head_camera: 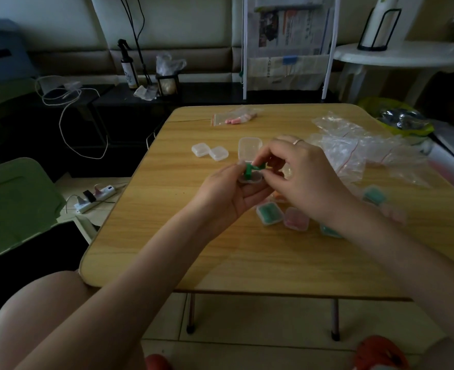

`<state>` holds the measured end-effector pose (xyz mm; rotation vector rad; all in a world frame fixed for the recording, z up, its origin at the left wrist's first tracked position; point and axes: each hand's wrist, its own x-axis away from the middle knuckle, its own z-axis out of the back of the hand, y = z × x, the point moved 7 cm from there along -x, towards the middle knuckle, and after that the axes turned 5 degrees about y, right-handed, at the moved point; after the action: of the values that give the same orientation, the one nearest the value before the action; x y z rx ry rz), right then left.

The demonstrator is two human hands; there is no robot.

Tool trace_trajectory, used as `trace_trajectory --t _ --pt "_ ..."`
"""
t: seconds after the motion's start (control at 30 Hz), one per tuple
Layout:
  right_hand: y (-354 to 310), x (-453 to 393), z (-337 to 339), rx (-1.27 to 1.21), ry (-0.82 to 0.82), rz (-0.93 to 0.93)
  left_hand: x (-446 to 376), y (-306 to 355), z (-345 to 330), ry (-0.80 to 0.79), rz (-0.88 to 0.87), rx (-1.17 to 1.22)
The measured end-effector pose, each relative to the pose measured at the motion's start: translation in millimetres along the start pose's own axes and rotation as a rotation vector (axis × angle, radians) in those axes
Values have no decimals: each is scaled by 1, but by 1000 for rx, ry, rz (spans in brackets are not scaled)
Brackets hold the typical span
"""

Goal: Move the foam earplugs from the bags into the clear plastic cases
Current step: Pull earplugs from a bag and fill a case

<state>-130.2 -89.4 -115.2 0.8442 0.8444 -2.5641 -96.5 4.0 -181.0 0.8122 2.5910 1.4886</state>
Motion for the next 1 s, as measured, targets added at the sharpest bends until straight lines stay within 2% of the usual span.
trace_trajectory --t 0.17,0.27,0.57,0.83,1.0 --pt "-1 -4 -1 -32 6 21 2 4 -2 -40 -21 7" --pt "2 -3 -4 -87 -58 -25 0 7 0 -24 -28 4" --pt "7 0 -2 -234 -72 -186 2 -1 2 21 40 -11" --pt "0 4 -3 -145 -54 -126 1 -3 1 2 109 31" --pt "-6 3 -3 -77 -70 -69 5 -1 -3 -78 131 21"
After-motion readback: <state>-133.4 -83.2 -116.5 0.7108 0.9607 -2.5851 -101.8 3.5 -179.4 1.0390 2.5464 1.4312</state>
